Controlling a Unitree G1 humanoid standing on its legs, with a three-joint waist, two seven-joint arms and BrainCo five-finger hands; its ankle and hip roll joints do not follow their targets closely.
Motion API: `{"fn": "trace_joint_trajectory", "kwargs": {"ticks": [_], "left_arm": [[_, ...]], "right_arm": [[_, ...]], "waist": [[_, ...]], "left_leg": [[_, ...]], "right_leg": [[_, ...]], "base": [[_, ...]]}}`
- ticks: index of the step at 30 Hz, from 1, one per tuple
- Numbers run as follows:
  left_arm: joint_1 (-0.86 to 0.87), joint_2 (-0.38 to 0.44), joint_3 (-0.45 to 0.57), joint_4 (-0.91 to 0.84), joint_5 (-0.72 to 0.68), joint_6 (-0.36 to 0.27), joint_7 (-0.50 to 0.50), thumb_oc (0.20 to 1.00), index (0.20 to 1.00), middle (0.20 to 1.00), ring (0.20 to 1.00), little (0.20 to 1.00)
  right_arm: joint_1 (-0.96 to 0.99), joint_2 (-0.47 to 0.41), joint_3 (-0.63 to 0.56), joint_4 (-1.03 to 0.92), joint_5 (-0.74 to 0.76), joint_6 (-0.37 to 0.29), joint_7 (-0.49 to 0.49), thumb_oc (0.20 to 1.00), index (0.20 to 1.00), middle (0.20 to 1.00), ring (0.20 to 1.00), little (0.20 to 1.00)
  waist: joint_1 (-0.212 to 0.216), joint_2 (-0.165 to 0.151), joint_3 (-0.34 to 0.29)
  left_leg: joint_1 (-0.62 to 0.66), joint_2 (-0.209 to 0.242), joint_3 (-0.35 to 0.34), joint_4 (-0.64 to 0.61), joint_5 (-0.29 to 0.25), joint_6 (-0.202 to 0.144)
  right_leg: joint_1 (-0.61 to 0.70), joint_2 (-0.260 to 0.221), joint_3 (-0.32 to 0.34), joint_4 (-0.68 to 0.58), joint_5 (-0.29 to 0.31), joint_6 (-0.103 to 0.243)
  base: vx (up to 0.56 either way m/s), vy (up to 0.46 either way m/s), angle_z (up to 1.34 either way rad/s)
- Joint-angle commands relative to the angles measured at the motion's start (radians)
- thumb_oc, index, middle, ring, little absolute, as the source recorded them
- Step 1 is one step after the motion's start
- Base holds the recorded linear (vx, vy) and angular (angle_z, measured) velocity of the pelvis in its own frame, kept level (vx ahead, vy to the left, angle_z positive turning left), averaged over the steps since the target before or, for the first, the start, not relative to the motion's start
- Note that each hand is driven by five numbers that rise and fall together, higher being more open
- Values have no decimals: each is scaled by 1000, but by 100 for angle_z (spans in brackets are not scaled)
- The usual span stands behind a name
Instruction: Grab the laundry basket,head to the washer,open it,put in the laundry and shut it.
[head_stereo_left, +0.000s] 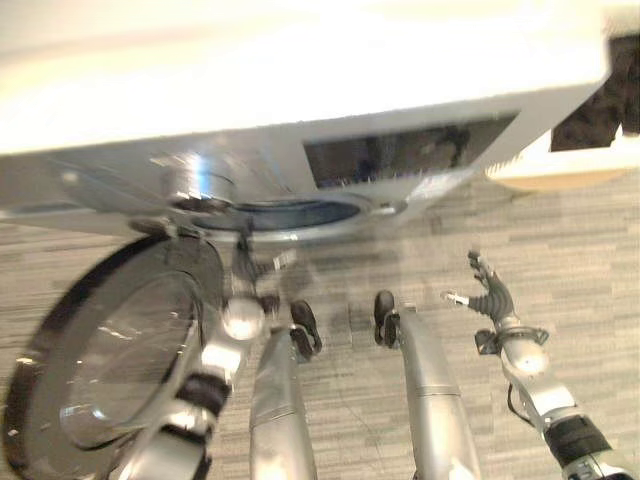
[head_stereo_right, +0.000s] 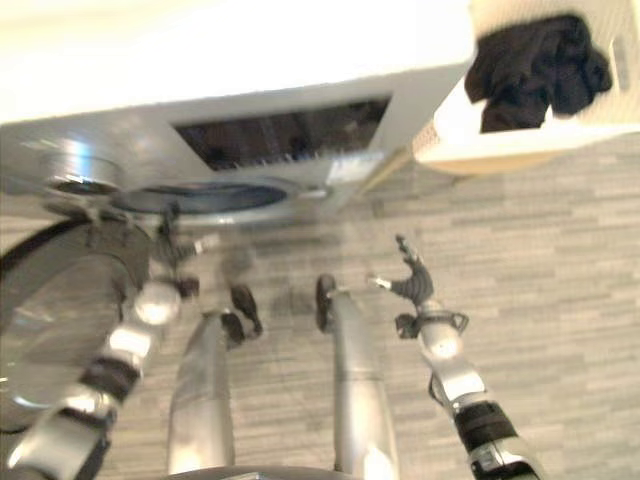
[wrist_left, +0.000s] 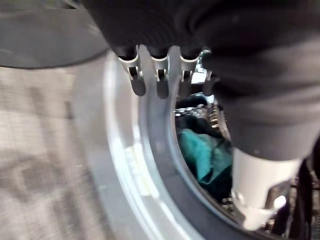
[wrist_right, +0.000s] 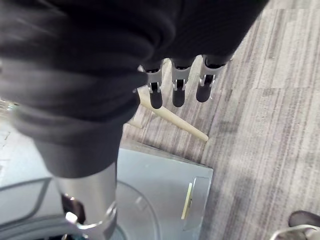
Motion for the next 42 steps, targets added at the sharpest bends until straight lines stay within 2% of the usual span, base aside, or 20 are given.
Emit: {"fn": "trace_joint_trajectory", "kwargs": {"ticks": [1, 9, 13, 16, 18, 21, 24, 26, 27, 28, 29, 30, 31, 32, 33, 34, 35, 37, 39, 42], "left_arm": [[3, 25, 32, 36, 3, -47, -89, 1000, 1000, 1000, 1000, 1000], [212, -18, 62, 154, 56, -21, -162, 1000, 1000, 1000, 1000, 1000], [253, -30, 58, 202, 103, -18, -173, 1000, 1000, 1000, 1000, 1000], [269, -60, 36, 238, 143, -26, -177, 1000, 1000, 1000, 1000, 1000], [271, -68, 29, 252, 150, -25, -185, 1000, 1000, 1000, 1000, 1000], [281, -86, 13, 296, 181, -19, -201, 1000, 1000, 1000, 1000, 1000], [280, -96, -8, 306, 218, -21, -212, 1000, 1000, 1000, 1000, 1000], [280, -95, -7, 306, 218, -21, -212, 1000, 1000, 1000, 1000, 1000], [266, -99, -17, 306, 235, -24, -210, 1000, 1000, 1000, 1000, 1000], [266, -99, -17, 306, 235, -24, -210, 1000, 1000, 1000, 1000, 1000], [255, -96, -28, 288, 244, -27, -210, 1000, 1000, 1000, 1000, 1000], [255, -96, -28, 288, 244, -27, -210, 1000, 1000, 1000, 1000, 1000], [251, -95, -32, 272, 249, -27, -206, 1000, 1000, 1000, 1000, 1000], [251, -95, -32, 272, 249, -27, -206, 1000, 1000, 1000, 1000, 1000], [251, -94, -28, 264, 245, -25, -203, 1000, 1000, 1000, 1000, 1000], [251, -94, -29, 263, 245, -25, -203, 1000, 1000, 1000, 1000, 1000], [247, -100, -40, 260, 246, -19, -211, 1000, 1000, 1000, 1000, 1000], [245, -109, -44, 266, 245, -22, -212, 1000, 1000, 1000, 1000, 1000], [242, -125, -59, 254, 241, -28, -217, 1000, 1000, 1000, 1000, 1000], [243, -139, -70, 234, 225, -29, -210, 1000, 1000, 1000, 1000, 1000]], "right_arm": [[37, -21, -15, 6, -41, 5, 3, 1000, 1000, 1000, 1000, 1000], [97, 2, -18, 163, -71, 26, 36, 1000, 1000, 1000, 1000, 1000], [114, 13, -20, 232, -76, 34, 43, 1000, 1000, 1000, 1000, 1000], [129, 30, -27, 295, -66, 28, 52, 1000, 1000, 1000, 1000, 1000], [130, 33, -34, 309, -61, 29, 55, 1000, 1000, 1000, 1000, 1000], [144, 43, -48, 349, -55, 38, 64, 1000, 1000, 1000, 1000, 1000], [167, 70, -73, 338, -31, 47, 66, 1000, 1000, 1000, 1000, 1000], [166, 70, -73, 338, -31, 48, 66, 1000, 1000, 1000, 1000, 1000], [172, 82, -84, 315, -25, 50, 65, 1000, 1000, 1000, 1000, 1000], [172, 83, -84, 315, -25, 50, 65, 1000, 1000, 1000, 1000, 1000], [173, 97, -91, 304, -18, 45, 63, 1000, 1000, 1000, 1000, 1000], [174, 97, -91, 304, -18, 45, 63, 1000, 1000, 1000, 1000, 1000], [179, 112, -91, 291, -25, 42, 55, 1000, 1000, 1000, 1000, 1000], [180, 112, -91, 290, -25, 42, 54, 1000, 1000, 1000, 1000, 1000], [175, 113, -88, 289, -32, 42, 48, 1000, 1000, 1000, 1000, 1000], [175, 113, -88, 288, -33, 42, 48, 1000, 1000, 1000, 1000, 1000], [193, 117, -94, 285, -37, 55, 38, 1000, 1000, 1000, 1000, 1000], [202, 117, -98, 285, -33, 57, 39, 1000, 1000, 1000, 1000, 1000], [219, 98, -93, 266, -36, 56, 39, 1000, 1000, 1000, 1000, 1000], [213, 71, -80, 250, -36, 55, 35, 1000, 1000, 1000, 1000, 1000]], "waist": [[0, 4, -38], [16, -26, -43], [22, -33, -61], [42, -40, -90], [35, -38, -108], [23, -32, -148], [-4, -10, -164], [-2, -12, -167], [-7, -3, -158], [-7, -3, -159], [-1, 7, -157], [-2, 7, -158], [10, 26, -162], [11, 27, -160], [21, 29, -162], [22, 29, -162], [5, 28, -185], [-3, 33, -186], [-11, 40, -172], [13, 44, -138]], "left_leg": [[181, 11, -32, -149, 1, -12], [585, -26, 15, -443, 102, -26], [724, -36, 23, -535, 118, -28], [826, -147, -154, -631, 125, -46], [859, -157, -170, -659, 120, -46], [924, -167, -131, -704, 108, -30], [996, -170, -11, -774, 104, -6], [993, -171, -9, -776, 107, -6], [1006, -166, 54, -800, 110, -2], [1006, -166, 55, -800, 110, -2], [1020, -150, 108, -822, 118, -4], [1020, -150, 107, -823, 119, -4], [1066, -115, 187, -840, 101, -13], [1069, -115, 187, -841, 99, -13], [1077, -103, 233, -840, 102, -17], [1077, -104, 233, -840, 101, -17], [1105, -92, 322, -813, 73, -19], [1101, -81, 331, -776, 63, -29], [1068, -20, 348, -610, 51, -50], [991, 27, 261, -434, 127, -84]], "right_leg": [[194, 2, 8, -269, 82, 80], [591, 26, -11, -563, 158, 96], [721, 44, 13, -659, 180, 107], [844, 68, 70, -791, 222, 125], [864, 71, 86, -820, 234, 131], [901, 78, 140, -861, 264, 145], [890, 95, 212, -862, 298, 178], [885, 95, 214, -863, 300, 178], [855, 89, 183, -844, 312, 196], [854, 89, 183, -844, 312, 196], [843, 49, 44, -840, 306, 196], [843, 48, 42, -840, 305, 196], [854, -21, -183, -818, 272, 195], [856, -21, -184, -816, 270, 195], [852, -56, -282, -795, 271, 192], [851, -57, -281, -791, 269, 192], [872, -83, -339, -815, 265, 188], [880, -71, -316, -836, 258, 185], [910, -41, -276, -866, 242, 165], [951, 8, -233, -889, 207, 124]], "base": [[36, -4, 20], [81, -17, 2], [120, 35, -31], [153, 79, -63], [156, 60, -96], [146, 98, -36], [63, 114, -116], [-23, 31, -124], [-47, 14, -82], [-78, -23, -79], [-30, -38, -82], [89, -115, -153], [123, -77, -174], [116, -130, -203], [-2, -52, -208], [139, -289, -198], [145, -236, -140], [160, -225, -118], [152, -229, -120], [101, -164, -60]]}}
